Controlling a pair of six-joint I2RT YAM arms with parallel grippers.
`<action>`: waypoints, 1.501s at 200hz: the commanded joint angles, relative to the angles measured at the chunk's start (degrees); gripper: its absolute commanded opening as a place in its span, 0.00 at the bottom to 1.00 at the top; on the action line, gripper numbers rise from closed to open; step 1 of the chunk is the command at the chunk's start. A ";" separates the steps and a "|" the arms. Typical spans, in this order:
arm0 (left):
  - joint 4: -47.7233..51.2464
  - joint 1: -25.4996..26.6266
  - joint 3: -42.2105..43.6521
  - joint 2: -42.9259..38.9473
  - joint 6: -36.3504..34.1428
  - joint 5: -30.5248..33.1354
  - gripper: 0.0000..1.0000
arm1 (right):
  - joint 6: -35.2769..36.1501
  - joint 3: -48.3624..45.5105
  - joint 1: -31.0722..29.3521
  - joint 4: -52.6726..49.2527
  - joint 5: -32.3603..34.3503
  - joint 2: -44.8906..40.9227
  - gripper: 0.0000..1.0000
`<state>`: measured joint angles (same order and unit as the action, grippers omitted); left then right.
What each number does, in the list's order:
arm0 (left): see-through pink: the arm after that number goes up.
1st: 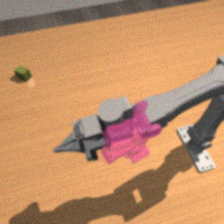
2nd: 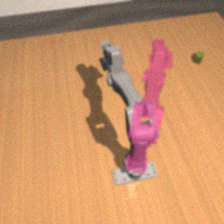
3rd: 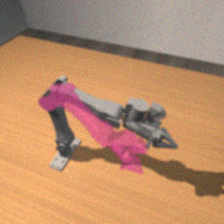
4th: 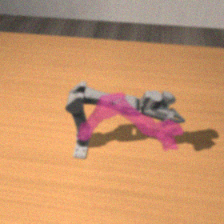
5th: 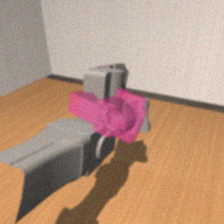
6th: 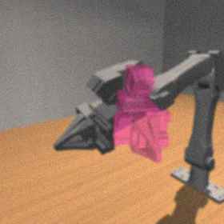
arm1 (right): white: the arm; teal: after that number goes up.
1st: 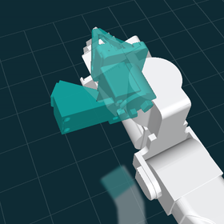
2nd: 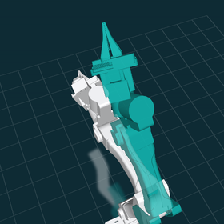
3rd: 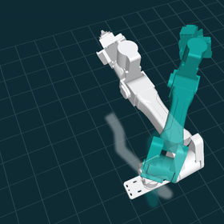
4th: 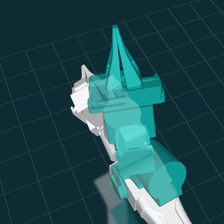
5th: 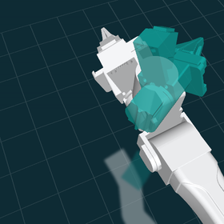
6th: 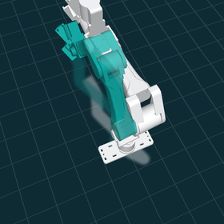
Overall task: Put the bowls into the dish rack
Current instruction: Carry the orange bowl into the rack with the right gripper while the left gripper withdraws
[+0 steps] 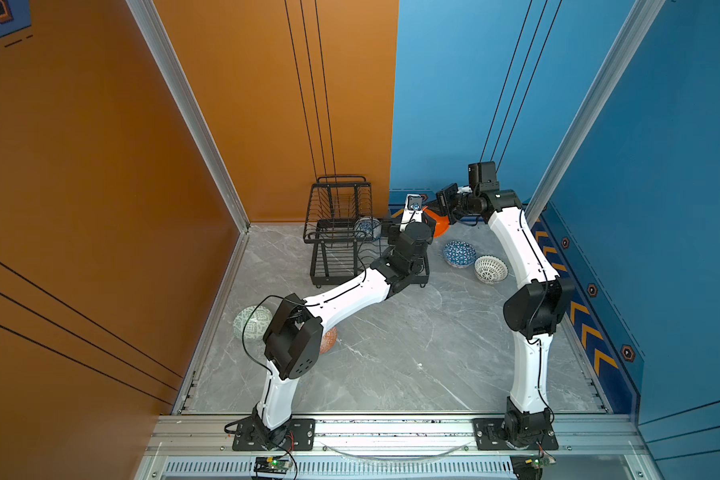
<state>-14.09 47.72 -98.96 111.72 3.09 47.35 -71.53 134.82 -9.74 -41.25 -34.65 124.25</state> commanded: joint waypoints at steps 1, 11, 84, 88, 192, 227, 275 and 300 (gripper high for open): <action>12.66 -1.27 -3.59 -4.59 7.58 -0.09 0.98 | 4.32 -0.81 -0.39 6.62 0.70 -0.86 0.00; 19.51 -2.27 -5.20 -5.77 12.25 -1.86 0.98 | 5.06 -3.30 -0.71 9.07 1.10 -1.74 0.00; 45.28 -15.24 -7.28 -13.95 33.28 -26.84 0.98 | 8.61 -23.03 -4.99 30.40 3.75 -8.13 0.00; 46.17 -16.13 -7.49 -14.19 33.88 -27.81 0.98 | 8.19 -24.56 -5.29 32.59 4.03 -8.57 0.00; 52.62 -30.60 -6.33 -18.89 41.82 -45.48 0.98 | 2.38 -37.14 -14.27 59.18 15.64 -3.88 0.00; 53.02 -33.05 -6.51 -18.99 41.71 -48.54 0.98 | -0.19 -36.32 -15.13 62.29 17.88 -0.32 0.00; 53.03 -34.12 -6.25 -18.94 42.56 -50.16 0.98 | -0.37 -34.34 -15.97 63.48 19.34 3.24 0.00; 53.02 -34.49 -6.49 -18.59 42.99 -50.75 0.98 | -0.89 -32.26 -16.66 63.05 19.57 5.84 0.00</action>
<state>37.78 13.87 -105.75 93.76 45.15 -1.41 -71.72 99.20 -25.32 17.74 -16.38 128.88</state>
